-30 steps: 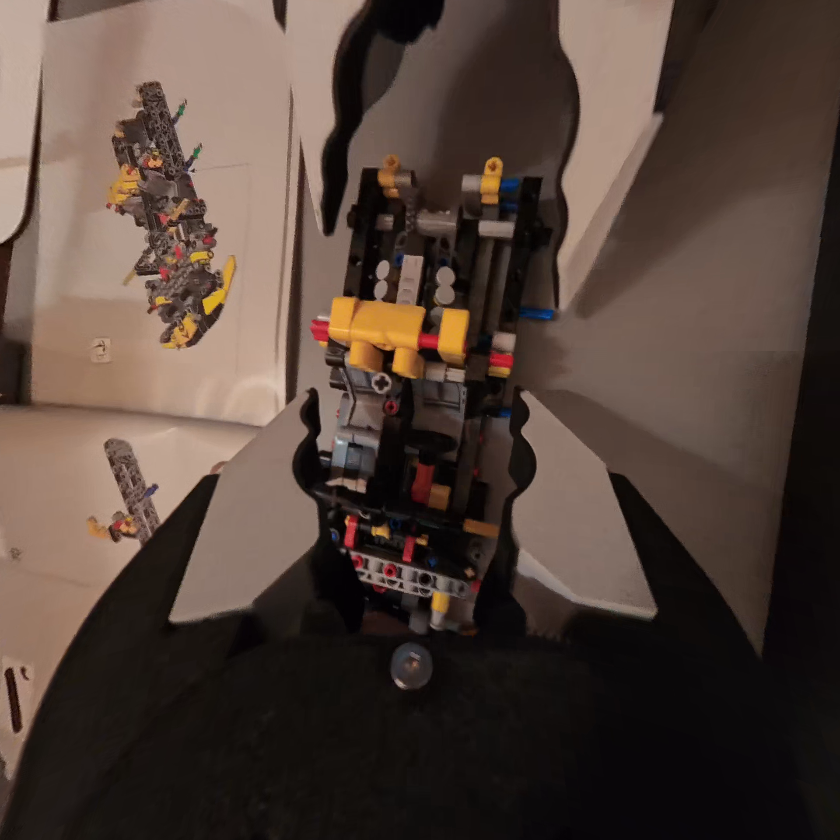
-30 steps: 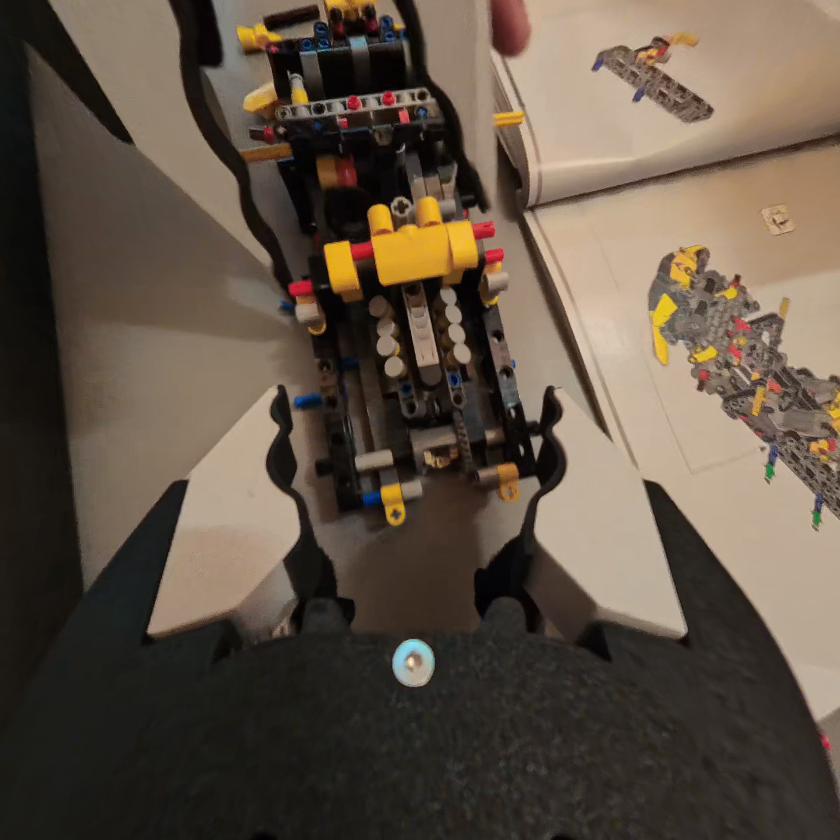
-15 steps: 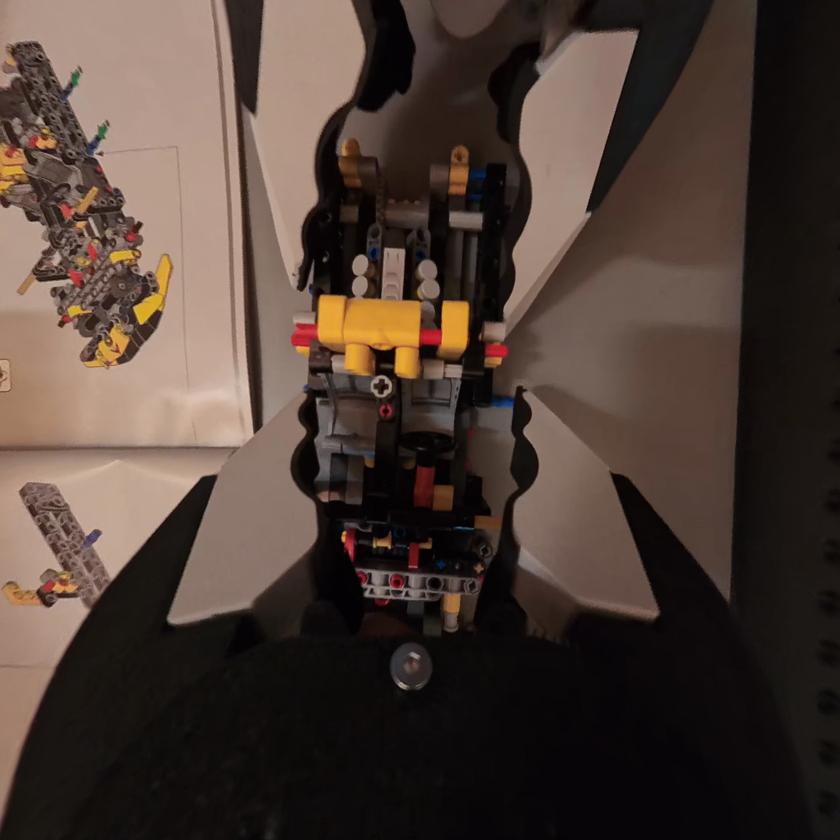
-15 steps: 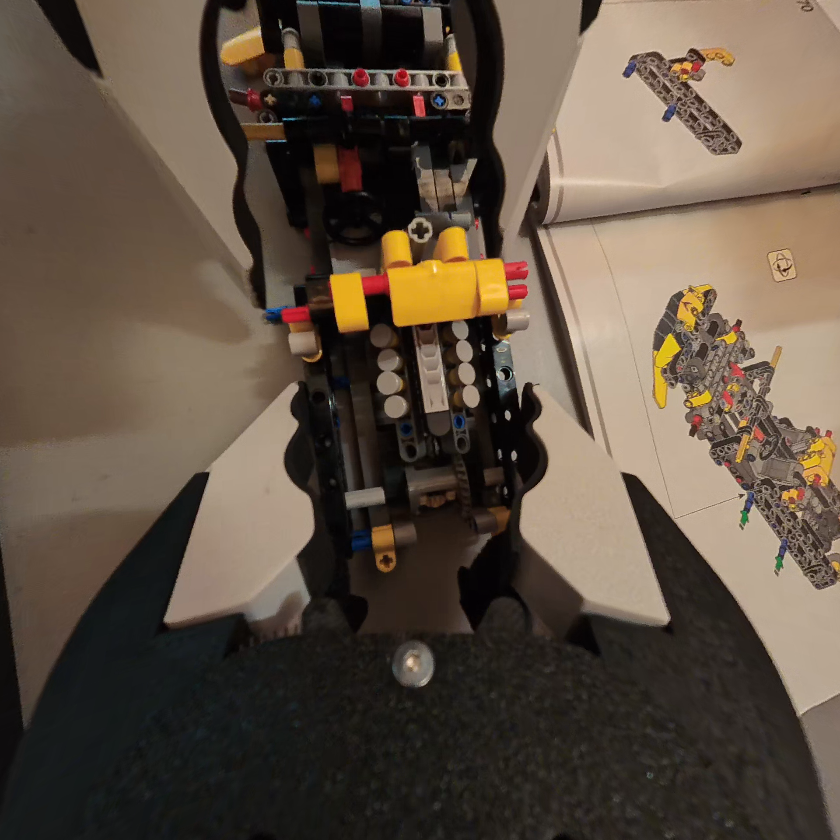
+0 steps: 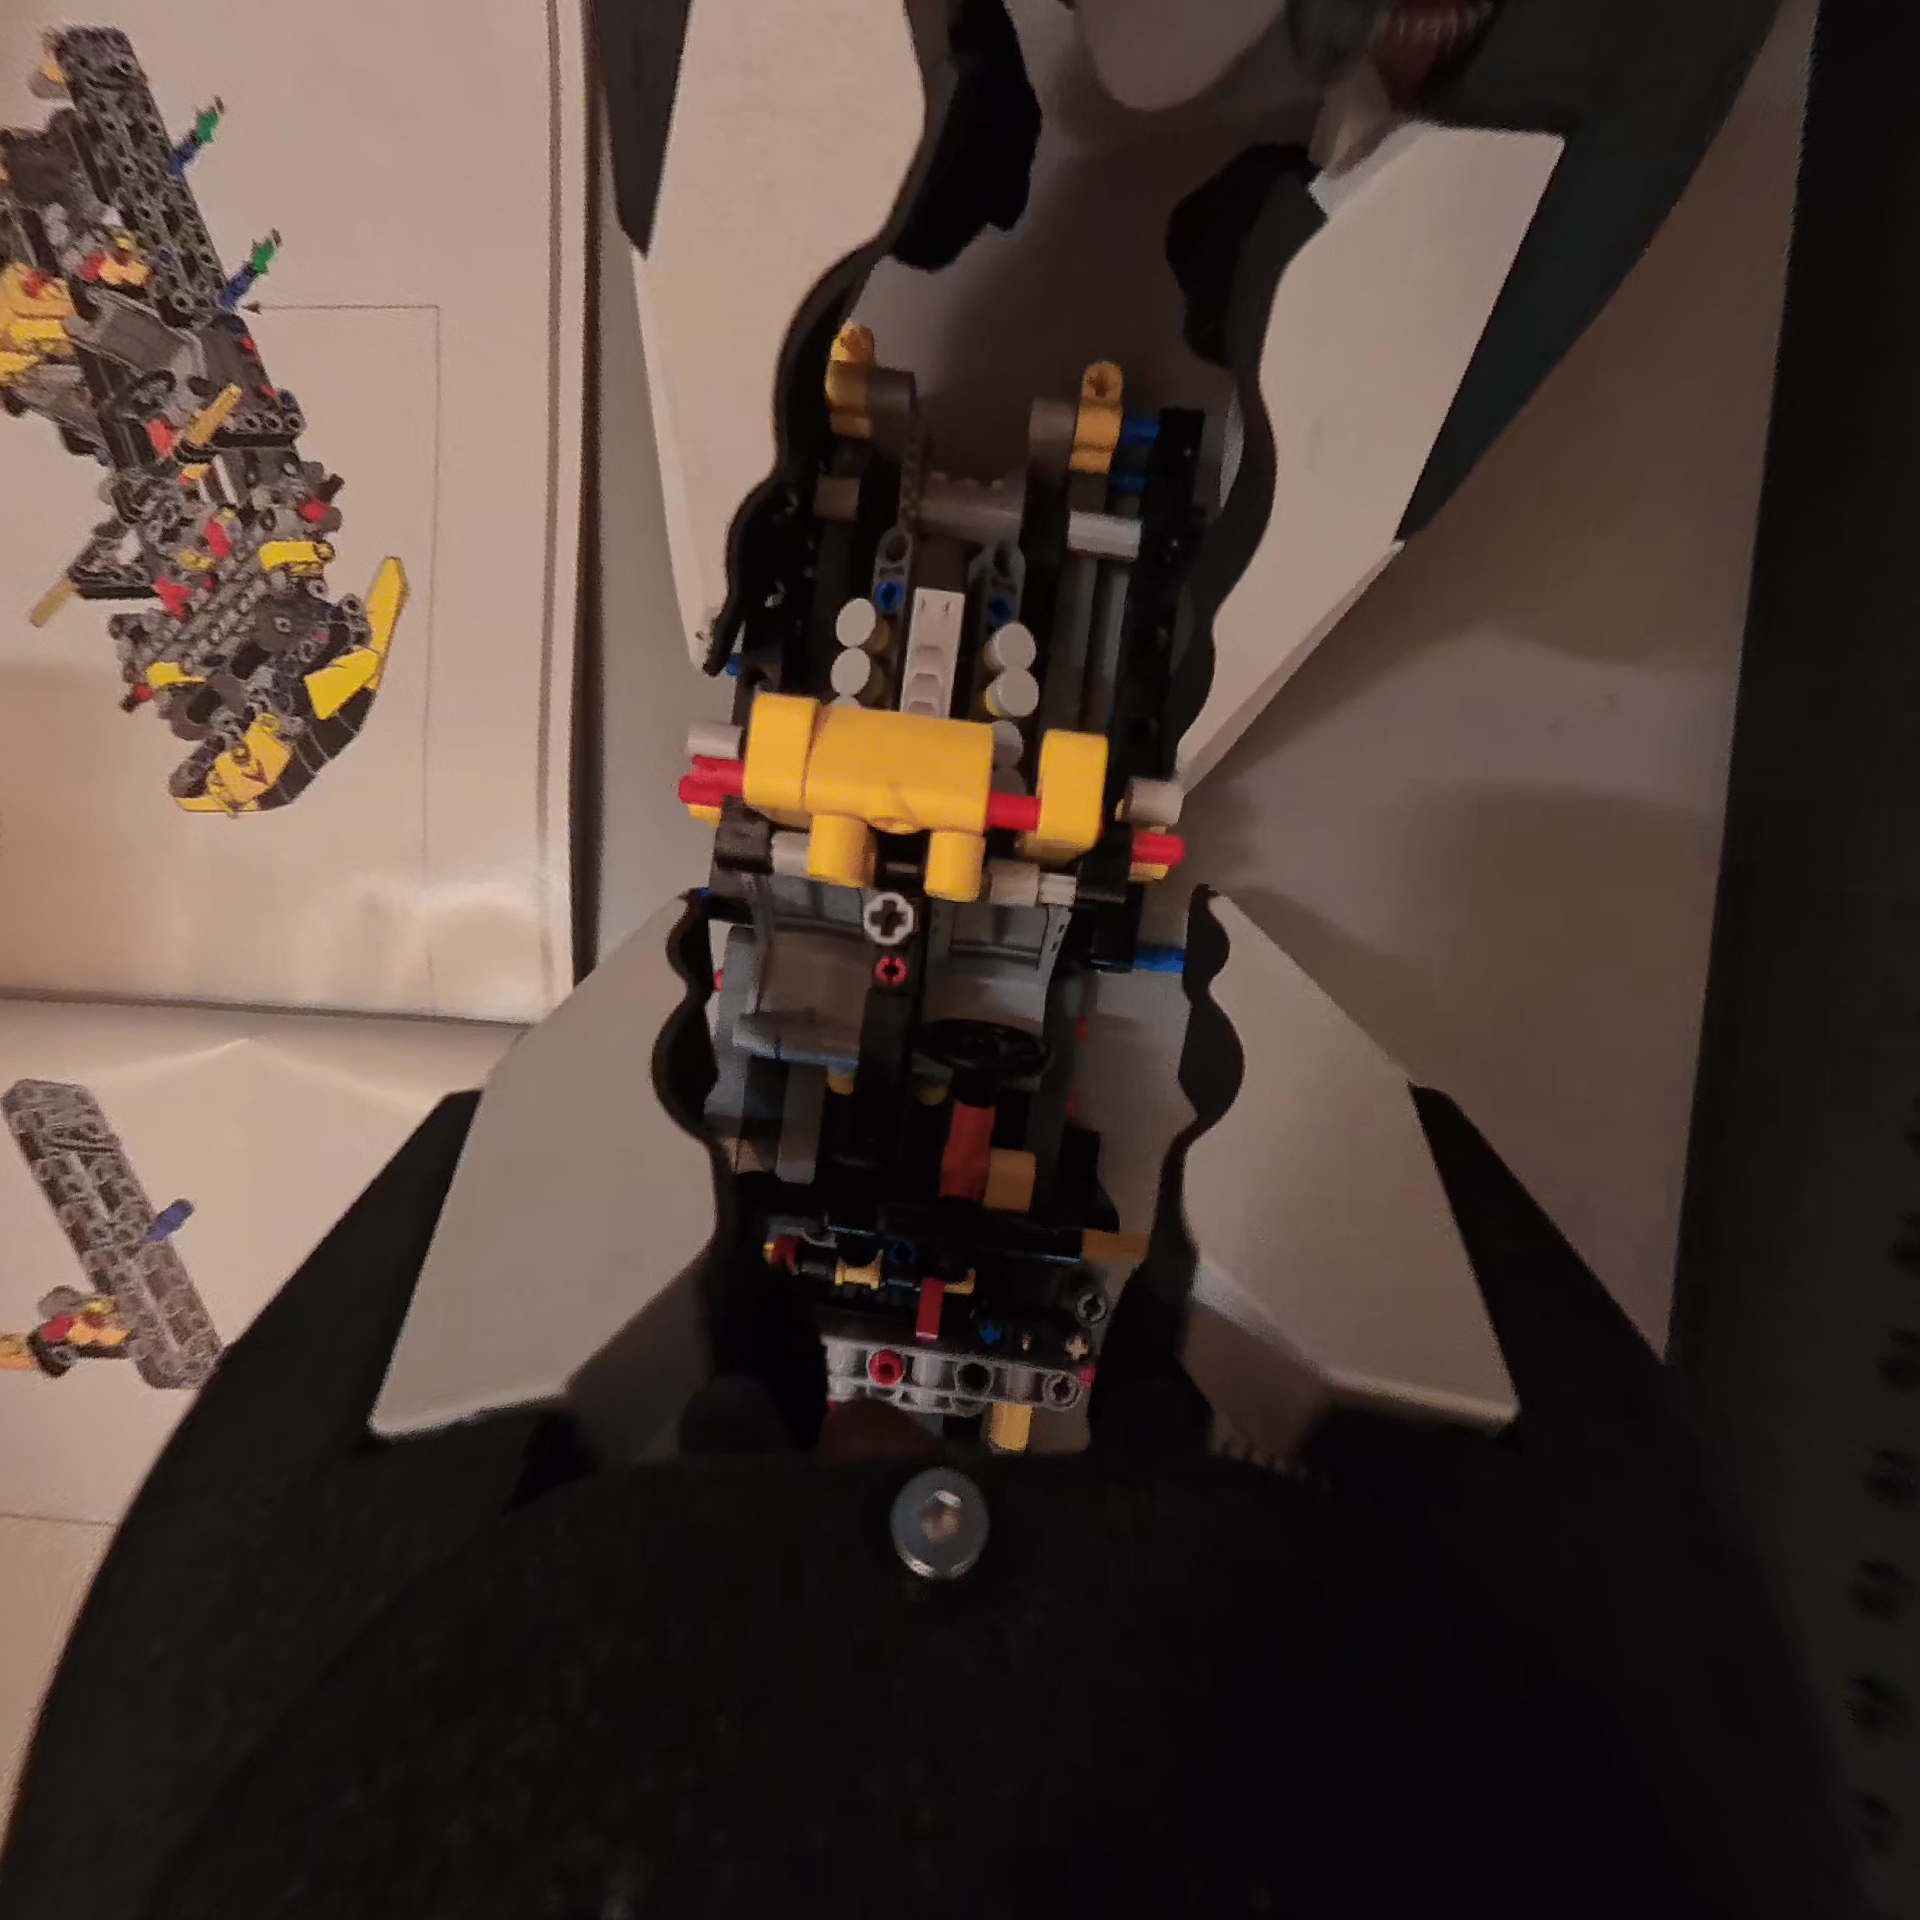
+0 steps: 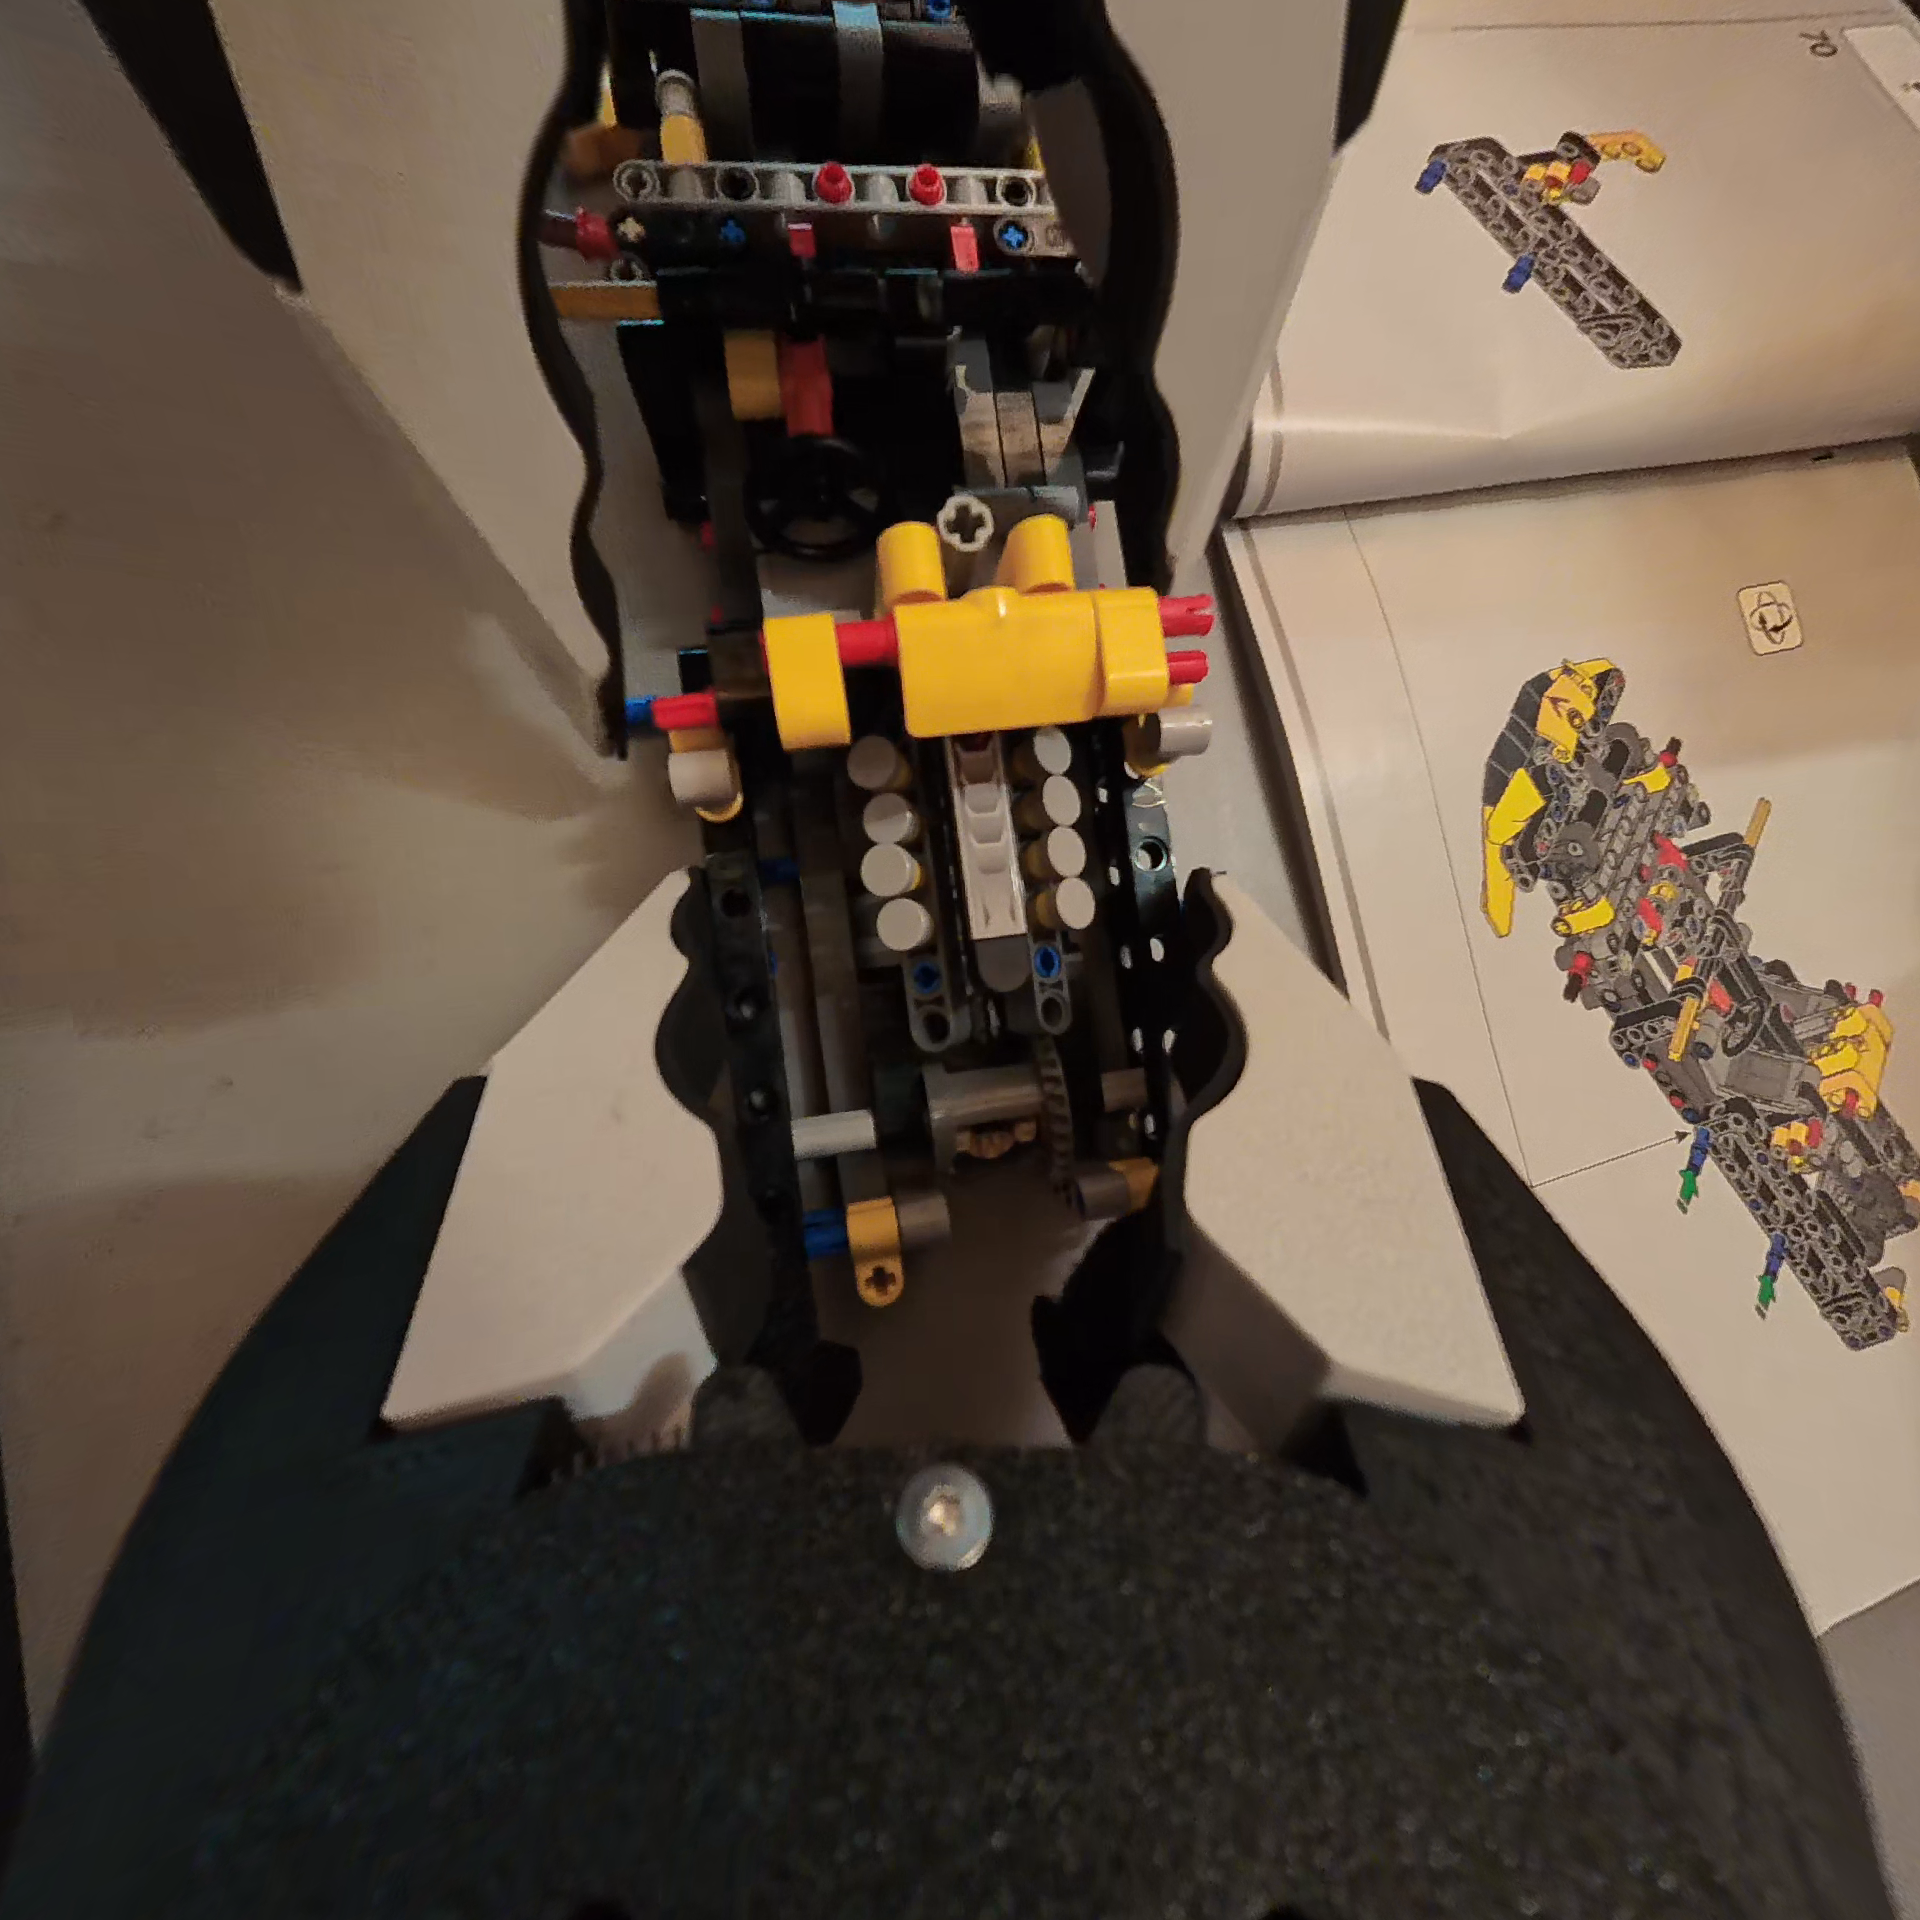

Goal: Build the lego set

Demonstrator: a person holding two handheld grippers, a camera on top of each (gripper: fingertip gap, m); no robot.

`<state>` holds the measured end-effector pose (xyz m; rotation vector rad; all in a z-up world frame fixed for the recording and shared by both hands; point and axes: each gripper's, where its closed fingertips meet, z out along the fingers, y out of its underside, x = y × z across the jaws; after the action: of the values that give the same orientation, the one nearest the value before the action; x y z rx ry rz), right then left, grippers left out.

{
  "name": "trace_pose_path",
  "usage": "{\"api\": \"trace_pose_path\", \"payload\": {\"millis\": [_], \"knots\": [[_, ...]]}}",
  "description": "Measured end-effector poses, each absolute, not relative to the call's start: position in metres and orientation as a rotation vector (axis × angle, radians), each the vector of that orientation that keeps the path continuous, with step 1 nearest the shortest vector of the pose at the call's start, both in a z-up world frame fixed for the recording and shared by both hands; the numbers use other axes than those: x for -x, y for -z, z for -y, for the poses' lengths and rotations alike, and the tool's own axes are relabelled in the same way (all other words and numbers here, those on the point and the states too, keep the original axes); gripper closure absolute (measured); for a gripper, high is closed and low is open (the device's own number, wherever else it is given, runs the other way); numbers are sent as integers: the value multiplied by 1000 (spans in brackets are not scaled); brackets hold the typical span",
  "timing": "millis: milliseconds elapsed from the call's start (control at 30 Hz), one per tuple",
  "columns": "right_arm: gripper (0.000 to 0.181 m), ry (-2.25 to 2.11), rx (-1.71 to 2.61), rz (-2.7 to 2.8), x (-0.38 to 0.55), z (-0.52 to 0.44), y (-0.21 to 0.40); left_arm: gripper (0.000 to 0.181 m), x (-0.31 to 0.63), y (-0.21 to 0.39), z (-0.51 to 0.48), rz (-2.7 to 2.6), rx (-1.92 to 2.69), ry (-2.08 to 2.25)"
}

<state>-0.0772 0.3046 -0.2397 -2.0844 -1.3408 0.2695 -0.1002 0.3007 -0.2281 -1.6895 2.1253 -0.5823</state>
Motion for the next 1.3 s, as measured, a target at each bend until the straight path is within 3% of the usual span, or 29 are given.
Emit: {"api": "trace_pose_path", "payload": {"millis": [433, 833, 1133, 1300], "knots": [[79, -419, 2229, 1430, 79, -303, 249, 93, 93, 231, -302, -2180, 1670, 543], [91, -377, 2177, 1424, 80, -300, 246, 96, 88, 235, -303, -2129, 1537, 406], [86, -394, 2168, 1389, 79, -300, 246, 96, 88, 236, -302, -2111, 1535, 390], [97, -416, 2071, 1247, 60, -293, 213, 96, 88, 235, -302, -2101, 1532, 390]]}}
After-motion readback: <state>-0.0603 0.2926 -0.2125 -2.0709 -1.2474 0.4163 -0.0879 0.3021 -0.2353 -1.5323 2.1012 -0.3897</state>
